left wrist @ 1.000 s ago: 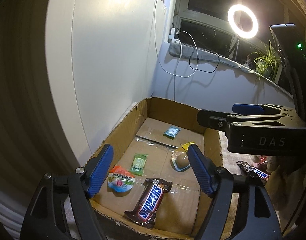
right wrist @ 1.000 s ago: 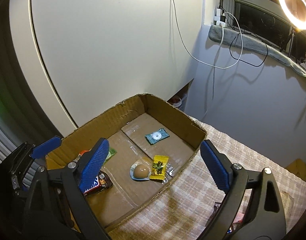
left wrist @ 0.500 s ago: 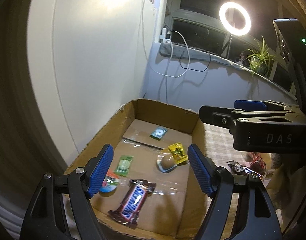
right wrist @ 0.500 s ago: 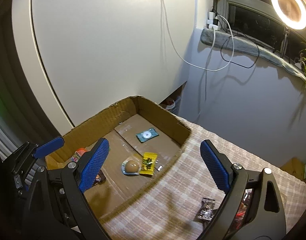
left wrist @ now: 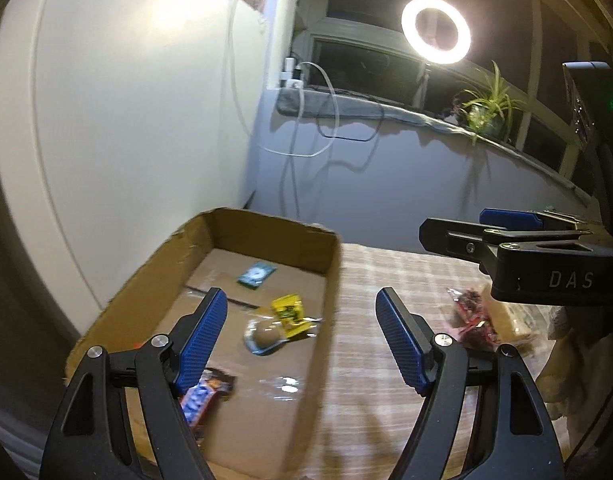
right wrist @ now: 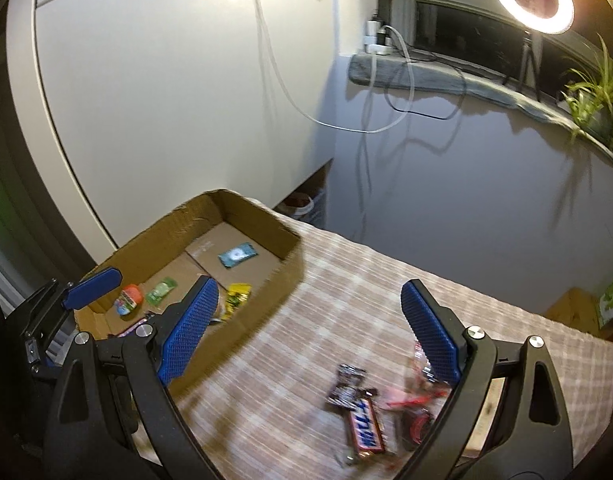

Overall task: Organize snacks
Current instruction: 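Move both tools out of the box toward the wrapped bread loaf, then close both tools on the sides of the plastic-wrapped bread loaf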

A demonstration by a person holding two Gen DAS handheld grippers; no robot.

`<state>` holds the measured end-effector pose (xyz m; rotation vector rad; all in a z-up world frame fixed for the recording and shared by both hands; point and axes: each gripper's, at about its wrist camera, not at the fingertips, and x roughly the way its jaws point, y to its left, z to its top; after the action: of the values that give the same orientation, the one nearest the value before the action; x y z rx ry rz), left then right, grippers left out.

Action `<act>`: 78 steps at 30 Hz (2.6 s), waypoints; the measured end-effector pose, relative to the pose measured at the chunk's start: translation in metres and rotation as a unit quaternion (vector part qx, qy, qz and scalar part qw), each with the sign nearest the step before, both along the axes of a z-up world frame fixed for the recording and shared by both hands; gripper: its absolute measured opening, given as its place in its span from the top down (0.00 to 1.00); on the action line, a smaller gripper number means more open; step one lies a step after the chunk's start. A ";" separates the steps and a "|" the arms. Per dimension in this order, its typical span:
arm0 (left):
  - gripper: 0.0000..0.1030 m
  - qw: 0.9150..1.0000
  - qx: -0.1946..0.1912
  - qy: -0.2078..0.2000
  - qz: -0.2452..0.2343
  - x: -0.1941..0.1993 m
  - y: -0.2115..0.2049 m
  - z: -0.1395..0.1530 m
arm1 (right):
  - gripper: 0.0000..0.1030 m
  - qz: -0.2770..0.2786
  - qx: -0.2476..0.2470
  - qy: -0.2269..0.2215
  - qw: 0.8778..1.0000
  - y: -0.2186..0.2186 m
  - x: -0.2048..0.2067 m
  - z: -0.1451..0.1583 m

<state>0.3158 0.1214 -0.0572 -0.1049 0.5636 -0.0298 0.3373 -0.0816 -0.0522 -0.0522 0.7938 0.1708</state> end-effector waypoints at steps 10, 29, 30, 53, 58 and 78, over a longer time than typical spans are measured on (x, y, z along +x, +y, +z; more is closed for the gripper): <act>0.25 0.998 -0.007 0.009 -0.056 0.006 -0.048 0.002 | 0.08 -0.047 0.004 -0.003 0.999 -0.063 -0.026 0.009; 0.25 0.977 -0.014 0.071 -0.201 0.026 -0.157 -0.016 | 0.08 -0.147 0.090 0.074 0.982 -0.212 -0.056 -0.030; 0.25 0.975 -0.012 0.078 -0.209 0.029 -0.166 -0.019 | 0.08 -0.151 0.097 0.080 0.980 -0.219 -0.056 -0.035; 0.40 0.939 -0.061 0.189 -0.281 0.075 -0.224 -0.065 | 0.26 -0.135 0.225 0.138 0.955 -0.255 -0.060 -0.103; 0.45 0.936 -0.059 0.192 -0.288 0.075 -0.226 -0.066 | 0.39 -0.129 0.220 0.140 0.957 -0.248 -0.060 -0.104; 0.45 0.955 -0.052 0.103 -0.272 0.038 -0.202 -0.012 | 0.42 -0.115 0.184 0.094 0.972 -0.222 -0.071 -0.038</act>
<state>0.3538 -0.0803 -0.0689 -0.0530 0.7873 -0.5916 0.2666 -0.3031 -0.0901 0.4105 0.9382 0.1006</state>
